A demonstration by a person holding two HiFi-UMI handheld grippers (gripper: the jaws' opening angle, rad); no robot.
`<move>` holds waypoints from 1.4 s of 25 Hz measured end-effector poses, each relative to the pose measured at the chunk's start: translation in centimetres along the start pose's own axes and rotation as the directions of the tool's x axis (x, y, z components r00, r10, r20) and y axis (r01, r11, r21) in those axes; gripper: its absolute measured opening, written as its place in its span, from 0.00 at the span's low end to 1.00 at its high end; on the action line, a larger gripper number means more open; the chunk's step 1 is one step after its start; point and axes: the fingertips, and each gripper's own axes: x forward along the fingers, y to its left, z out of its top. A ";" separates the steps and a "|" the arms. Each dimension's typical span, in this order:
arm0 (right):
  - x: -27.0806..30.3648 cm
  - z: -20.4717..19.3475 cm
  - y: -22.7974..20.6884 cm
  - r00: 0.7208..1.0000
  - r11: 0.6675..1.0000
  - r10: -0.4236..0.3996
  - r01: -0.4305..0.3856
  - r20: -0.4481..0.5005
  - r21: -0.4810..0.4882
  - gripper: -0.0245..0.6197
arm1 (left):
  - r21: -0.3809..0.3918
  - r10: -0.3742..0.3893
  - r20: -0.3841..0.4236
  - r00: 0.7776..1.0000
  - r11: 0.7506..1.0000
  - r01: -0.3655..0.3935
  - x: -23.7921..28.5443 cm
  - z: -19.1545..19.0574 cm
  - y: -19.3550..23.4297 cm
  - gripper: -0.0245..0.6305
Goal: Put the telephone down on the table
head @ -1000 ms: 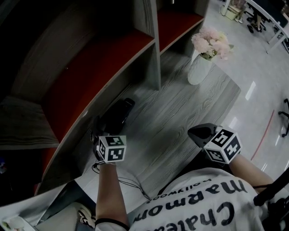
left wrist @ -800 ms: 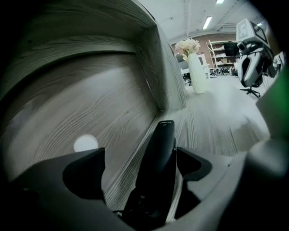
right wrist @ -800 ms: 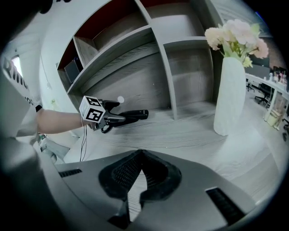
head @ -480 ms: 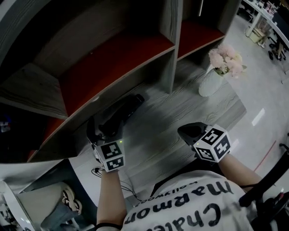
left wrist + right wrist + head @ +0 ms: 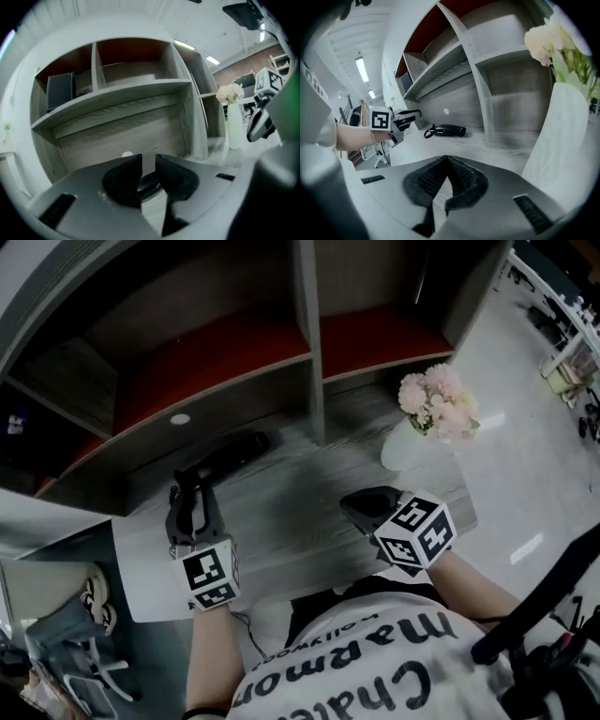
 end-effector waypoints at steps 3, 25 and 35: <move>-1.5 -0.1 -0.7 0.999 0.997 0.055 -0.055 -0.005 -0.052 0.05 | -0.067 0.096 -0.005 0.995 0.993 -0.096 -3.2 0.4 -1.0 0.10; -3.3 -0.8 8.0 0.920 0.873 0.391 -0.380 -0.027 -0.306 0.05 | -0.440 0.299 -0.148 0.943 0.834 -0.334 -30.1 -3.6 -12.9 0.05; -3.6 -1.5 5.5 0.944 0.896 0.329 -0.325 -0.041 -0.304 0.05 | -0.454 0.281 -0.119 0.952 0.837 -0.304 -29.2 -3.4 -13.3 0.05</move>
